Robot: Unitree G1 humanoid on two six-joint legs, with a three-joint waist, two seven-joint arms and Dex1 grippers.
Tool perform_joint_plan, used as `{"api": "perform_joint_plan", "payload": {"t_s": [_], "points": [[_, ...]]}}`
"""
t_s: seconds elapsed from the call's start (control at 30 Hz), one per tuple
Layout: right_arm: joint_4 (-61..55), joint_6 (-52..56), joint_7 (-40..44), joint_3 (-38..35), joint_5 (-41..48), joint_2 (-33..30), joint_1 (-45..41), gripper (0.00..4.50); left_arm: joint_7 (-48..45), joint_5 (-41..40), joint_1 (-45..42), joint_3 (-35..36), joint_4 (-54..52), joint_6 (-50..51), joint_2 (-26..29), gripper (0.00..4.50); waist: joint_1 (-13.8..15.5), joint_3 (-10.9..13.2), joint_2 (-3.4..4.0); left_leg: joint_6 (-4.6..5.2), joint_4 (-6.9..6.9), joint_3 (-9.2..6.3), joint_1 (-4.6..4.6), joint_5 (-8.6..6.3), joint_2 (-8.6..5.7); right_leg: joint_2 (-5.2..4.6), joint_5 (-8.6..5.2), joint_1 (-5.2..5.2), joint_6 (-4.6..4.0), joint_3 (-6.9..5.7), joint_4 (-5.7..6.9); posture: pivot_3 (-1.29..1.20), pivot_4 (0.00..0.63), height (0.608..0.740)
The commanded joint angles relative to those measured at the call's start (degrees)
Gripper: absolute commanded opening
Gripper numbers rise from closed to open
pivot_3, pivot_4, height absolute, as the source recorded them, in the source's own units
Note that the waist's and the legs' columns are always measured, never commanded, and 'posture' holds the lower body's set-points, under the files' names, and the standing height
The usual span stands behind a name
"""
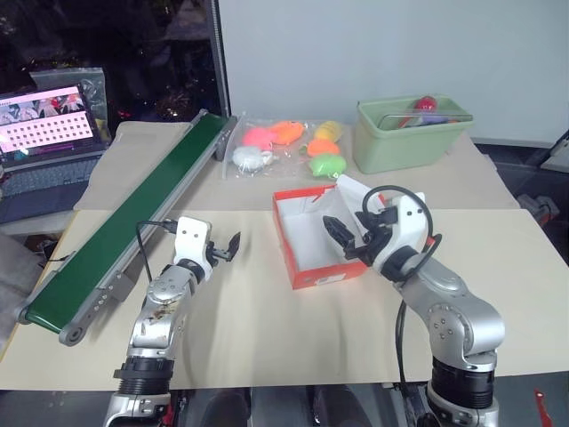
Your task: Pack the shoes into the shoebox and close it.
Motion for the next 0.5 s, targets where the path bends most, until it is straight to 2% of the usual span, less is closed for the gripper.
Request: {"api": "perform_joint_plan", "payload": {"t_s": [0.03,0.07,0.13,0.2,0.3,0.5], "points": [[-1.72,-2.93,2.88,3.85,-0.04,-2.12,-0.28,4.5,-1.81,-1.08,-1.53,0.67,-0.77,-0.72,0.98,4.46,-0.01,0.0,0.0,0.0,0.0,0.0,0.0,0.0,0.0,0.0,0.0,0.0,0.0,0.0,0.0,0.0,0.15,0.729],[-0.86,-3.64,5.64,6.97,-0.51,-3.84,-0.5,4.5,-2.55,-1.7,-1.77,1.31,-0.76,-1.09,1.48,4.46,-0.09,0.0,0.01,0.0,0.0,0.0,0.0,0.0,0.0,0.0,0.0,0.0,0.0,0.0,0.0,0.0,0.15,0.729],[-0.73,-4.61,16.94,15.42,1.09,-10.01,-1.42,4.5,-3.85,-3.03,-0.68,3.72,-2.29,-0.97,3.6,4.46,-0.41,0.01,0.01,0.0,0.0,0.01,0.02,0.0,0.02,0.03,0.0,0.0,0.0,0.0,0.0,0.0,0.15,0.729],[-0.8,-5.78,25.64,19.47,3.23,-14.79,-2.17,4.5,-4.55,-3.97,0.18,5.35,-3.27,-0.48,5.12,4.46,-0.51,0.01,0.01,0.0,-0.02,0.01,0.05,0.0,0.05,0.05,-0.01,-0.01,-0.01,0.0,-0.01,0.0,0.15,0.729],[6.21,-9.61,39.09,23.48,4.4,-19.39,-7.23,4.5,-5.76,-5.29,3.08,10.54,-5.16,-0.53,9.3,4.46,-0.43,0.02,0.0,0.01,-0.01,-0.03,0.04,0.0,0.07,0.08,-0.02,0.0,-0.01,-0.02,-0.01,0.0,0.15,0.729],[17.41,-15.85,41.53,26.73,0.54,-15.25,-15.28,4.5,-11.79,-12.2,9.47,20.31,-9.73,4.66,17.62,4.46,-0.17,0.04,0.0,0.01,0.02,-0.01,0.14,0.0,0.14,0.1,0.0,0.03,-0.04,-0.04,0.02,0.0,0.15,0.729]]}}
